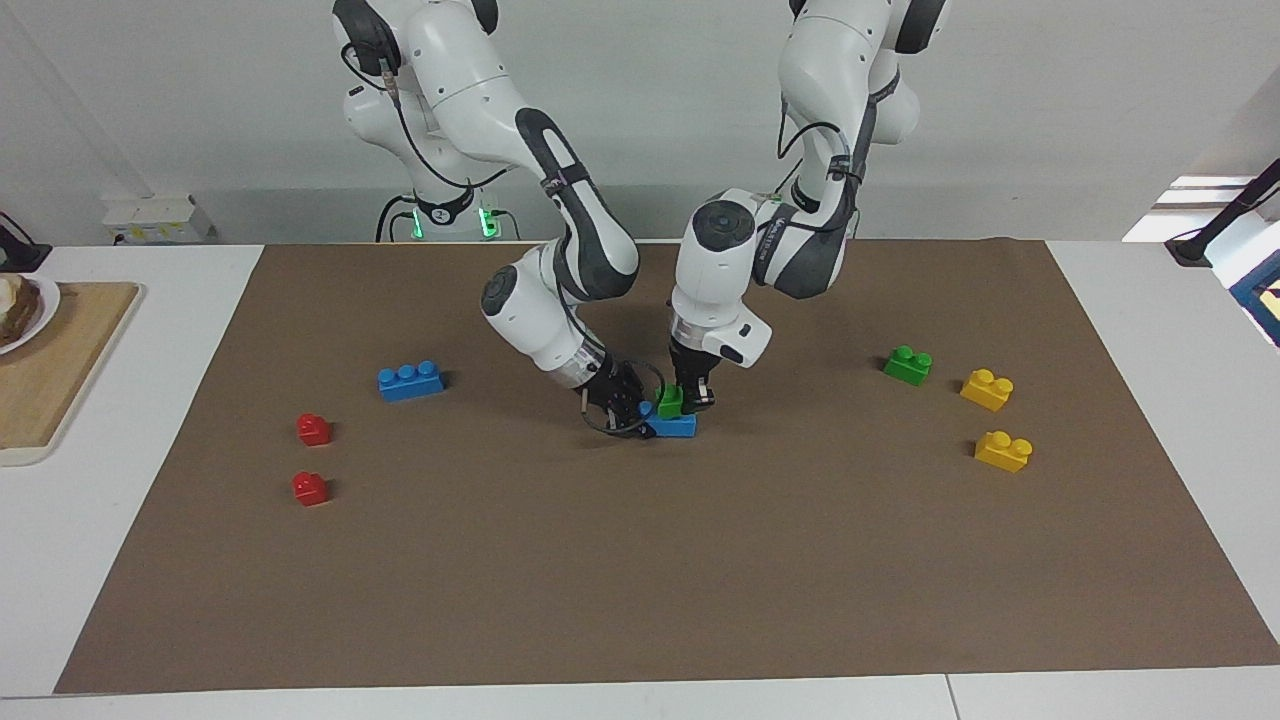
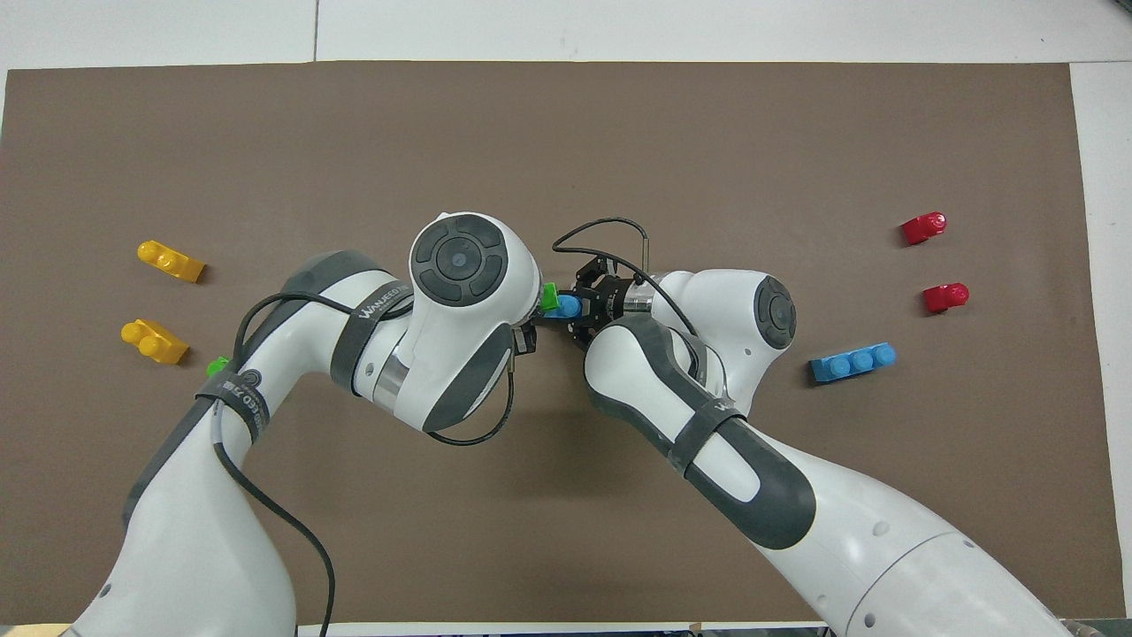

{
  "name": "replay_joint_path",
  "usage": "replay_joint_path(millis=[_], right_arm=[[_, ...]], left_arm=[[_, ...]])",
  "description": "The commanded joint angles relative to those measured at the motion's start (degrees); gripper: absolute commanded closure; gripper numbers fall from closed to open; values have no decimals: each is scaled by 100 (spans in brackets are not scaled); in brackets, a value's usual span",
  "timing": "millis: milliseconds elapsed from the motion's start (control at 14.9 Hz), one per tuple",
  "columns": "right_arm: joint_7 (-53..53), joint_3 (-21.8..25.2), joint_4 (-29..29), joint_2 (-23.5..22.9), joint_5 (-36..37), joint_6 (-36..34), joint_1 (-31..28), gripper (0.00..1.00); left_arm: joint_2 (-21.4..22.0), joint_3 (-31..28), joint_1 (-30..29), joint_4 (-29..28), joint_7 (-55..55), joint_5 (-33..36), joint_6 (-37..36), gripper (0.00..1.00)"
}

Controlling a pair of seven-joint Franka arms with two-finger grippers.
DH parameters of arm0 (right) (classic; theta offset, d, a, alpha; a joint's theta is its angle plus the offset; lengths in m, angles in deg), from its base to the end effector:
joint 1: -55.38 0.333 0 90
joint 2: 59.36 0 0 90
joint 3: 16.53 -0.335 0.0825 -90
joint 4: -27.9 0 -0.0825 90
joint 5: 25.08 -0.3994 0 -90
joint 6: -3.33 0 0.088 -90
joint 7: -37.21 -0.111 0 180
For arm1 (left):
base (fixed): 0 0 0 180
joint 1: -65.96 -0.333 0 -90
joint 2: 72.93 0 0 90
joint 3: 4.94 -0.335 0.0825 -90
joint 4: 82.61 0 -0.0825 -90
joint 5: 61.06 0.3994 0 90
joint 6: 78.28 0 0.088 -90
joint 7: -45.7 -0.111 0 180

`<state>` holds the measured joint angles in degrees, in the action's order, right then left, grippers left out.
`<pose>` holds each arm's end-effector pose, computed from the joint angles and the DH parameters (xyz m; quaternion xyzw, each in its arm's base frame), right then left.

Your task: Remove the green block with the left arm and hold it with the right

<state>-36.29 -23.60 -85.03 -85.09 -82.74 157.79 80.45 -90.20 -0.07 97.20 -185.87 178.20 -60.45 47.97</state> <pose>0.5661 0.3194 0.2617 -0.6575 0.6868 0.1620 0.2643 0.5381 -0.3869 0.3956 0.6660 0.7442 -0.0030 0.0510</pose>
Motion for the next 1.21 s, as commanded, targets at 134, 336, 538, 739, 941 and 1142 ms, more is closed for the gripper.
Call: replay_joint_path(millis=[134, 336, 538, 739, 941, 1142], right_arm=[[266, -5, -1, -178, -228, 322, 69, 100], [248, 39, 34, -12, 52, 165, -53, 100], [301, 83, 122, 427, 1645, -773, -781, 100], [1438, 56, 927, 473, 3101, -2502, -1923, 100], [2699, 48, 1203, 455, 3051, -3193, -2899, 100], [2674, 65, 1002, 394, 2480, -3343, -3419, 100]], left_arm=[[671, -39, -135, -123, -249, -8, -644, 100], [777, -39, -451, -132, -1214, -8, -943, 100], [821, -30, -969, -281, -2549, -43, -996, 100], [961, -39, -1479, -588, -4130, -43, -952, 100], [997, -30, -1989, -773, -5407, -70, -865, 100], [1085, -48, -2393, -1080, -6164, -70, -418, 100]])
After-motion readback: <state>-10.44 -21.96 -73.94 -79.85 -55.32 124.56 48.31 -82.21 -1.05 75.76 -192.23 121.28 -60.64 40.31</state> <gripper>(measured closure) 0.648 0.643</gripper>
